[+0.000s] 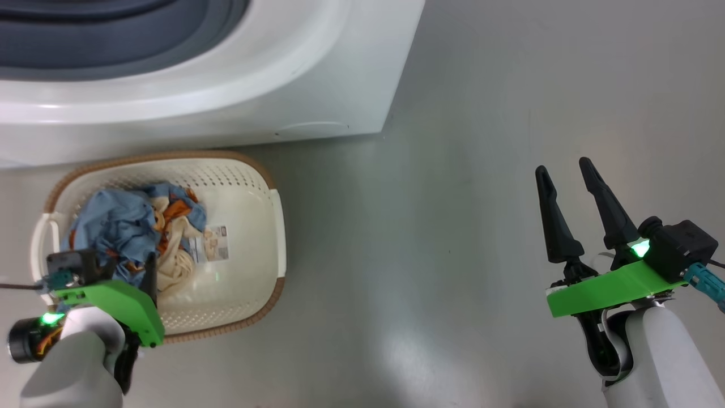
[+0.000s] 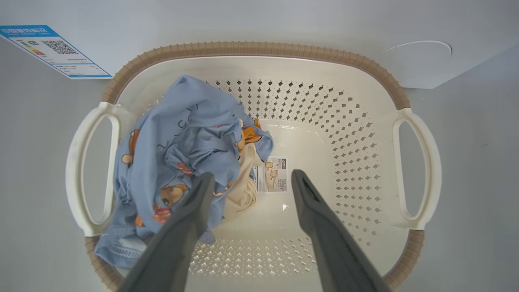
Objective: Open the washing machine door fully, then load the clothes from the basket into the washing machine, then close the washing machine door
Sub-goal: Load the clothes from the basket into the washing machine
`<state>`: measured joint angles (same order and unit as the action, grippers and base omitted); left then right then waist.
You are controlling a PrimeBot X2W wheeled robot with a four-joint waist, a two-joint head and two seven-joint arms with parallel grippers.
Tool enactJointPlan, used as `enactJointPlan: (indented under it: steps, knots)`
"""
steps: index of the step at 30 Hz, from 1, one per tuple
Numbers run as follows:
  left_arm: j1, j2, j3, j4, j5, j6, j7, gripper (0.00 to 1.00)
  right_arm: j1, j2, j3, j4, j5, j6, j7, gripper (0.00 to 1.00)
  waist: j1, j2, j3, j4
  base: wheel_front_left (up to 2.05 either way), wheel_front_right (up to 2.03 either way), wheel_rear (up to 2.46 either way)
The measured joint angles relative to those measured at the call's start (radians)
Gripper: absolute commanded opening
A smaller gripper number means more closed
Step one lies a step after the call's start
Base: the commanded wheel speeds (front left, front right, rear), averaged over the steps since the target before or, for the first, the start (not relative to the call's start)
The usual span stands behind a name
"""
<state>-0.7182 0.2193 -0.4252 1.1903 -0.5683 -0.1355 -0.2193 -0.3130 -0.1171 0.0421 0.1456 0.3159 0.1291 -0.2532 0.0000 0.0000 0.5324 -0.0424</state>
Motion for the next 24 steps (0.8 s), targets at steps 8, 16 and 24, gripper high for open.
enactJointPlan:
  steps: [8, 16, 24]
  knots:
    - [-0.092, 0.021, -0.024, 0.082, 0.003, 0.010, 0.045, 1.00, -0.041, 0.009, 0.013, -0.009, -0.007, 0.000, -0.001, 1.00, 0.0000, 0.0000, 0.089, -0.016, 0.00, 0.00, 0.00]
    - [-0.126, 0.039, -0.028, 0.099, 0.003, 0.048, 0.104, 1.00, -0.067, 0.016, 0.033, -0.021, -0.007, 0.000, -0.001, 1.00, -0.0001, 0.0000, 0.145, -0.033, 0.00, 0.00, 0.00]
    - [-0.159, 0.064, -0.032, 0.100, 0.003, 0.055, 0.123, 1.00, -0.081, 0.018, 0.041, -0.030, -0.015, 0.000, -0.004, 1.00, 0.0000, 0.0000, 0.191, -0.045, 0.00, 0.00, 0.00]
